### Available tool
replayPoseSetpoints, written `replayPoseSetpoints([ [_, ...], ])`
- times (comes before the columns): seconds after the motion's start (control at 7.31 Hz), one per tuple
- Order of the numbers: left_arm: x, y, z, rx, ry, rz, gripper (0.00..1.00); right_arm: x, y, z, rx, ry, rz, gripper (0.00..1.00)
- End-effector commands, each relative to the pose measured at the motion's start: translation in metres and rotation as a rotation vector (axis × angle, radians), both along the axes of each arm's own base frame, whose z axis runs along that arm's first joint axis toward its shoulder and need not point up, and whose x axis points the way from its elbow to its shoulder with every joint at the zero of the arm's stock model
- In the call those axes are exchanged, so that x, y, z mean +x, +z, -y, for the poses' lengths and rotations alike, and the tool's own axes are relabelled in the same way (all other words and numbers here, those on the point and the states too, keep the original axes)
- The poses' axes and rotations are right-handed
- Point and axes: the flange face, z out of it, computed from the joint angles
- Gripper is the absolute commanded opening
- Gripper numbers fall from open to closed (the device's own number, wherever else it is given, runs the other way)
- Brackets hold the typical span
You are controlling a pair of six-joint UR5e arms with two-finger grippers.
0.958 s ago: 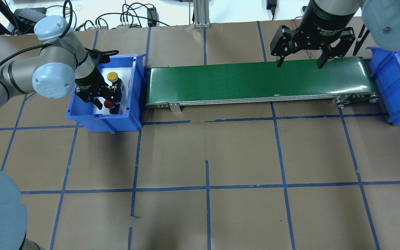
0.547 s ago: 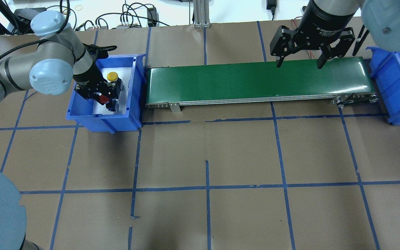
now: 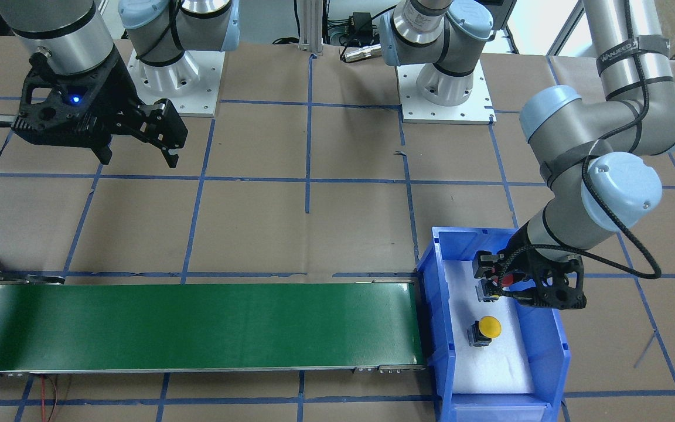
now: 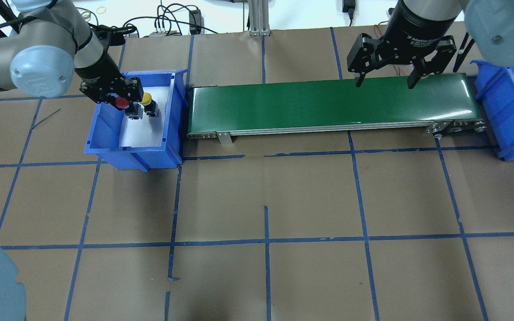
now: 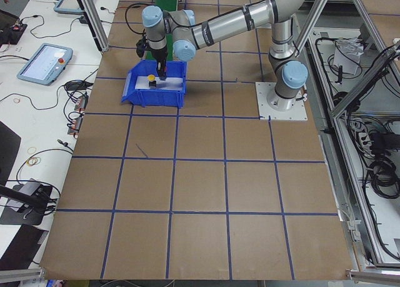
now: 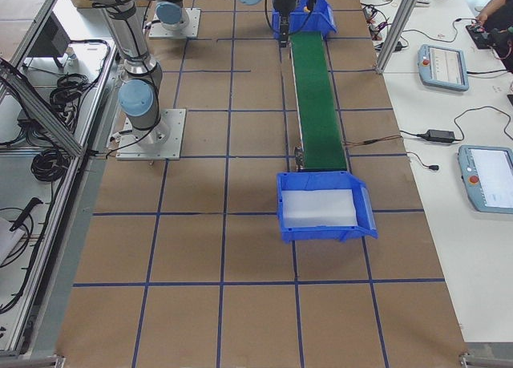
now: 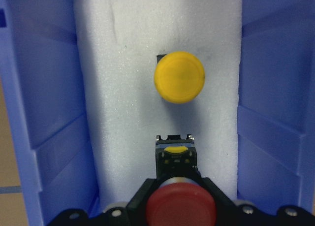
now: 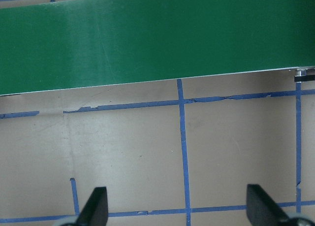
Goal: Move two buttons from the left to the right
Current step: 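Lift the red button and carry it over the green conveyor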
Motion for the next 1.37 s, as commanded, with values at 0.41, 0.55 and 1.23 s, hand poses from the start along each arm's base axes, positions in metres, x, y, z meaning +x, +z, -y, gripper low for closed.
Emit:
replayPoseSetpoints([
  [0.41, -0.078, 0.039, 0.002, -0.018, 0.148, -0.059, 0.26, 0.001, 0.000, 0.000, 0.000, 0.002, 0.000, 1.00],
  [0.55, -0.082, 0.044, 0.005, -0.039, 0.145, -0.051, 0.26, 0.000, 0.000, 0.000, 0.000, 0.001, 0.000, 1.00],
  [1.23, -0.169, 0.000, 0.023, -0.037, -0.141, -0.051, 0.28, 0.001, -0.003, 0.001, 0.006, 0.005, 0.000, 1.00],
])
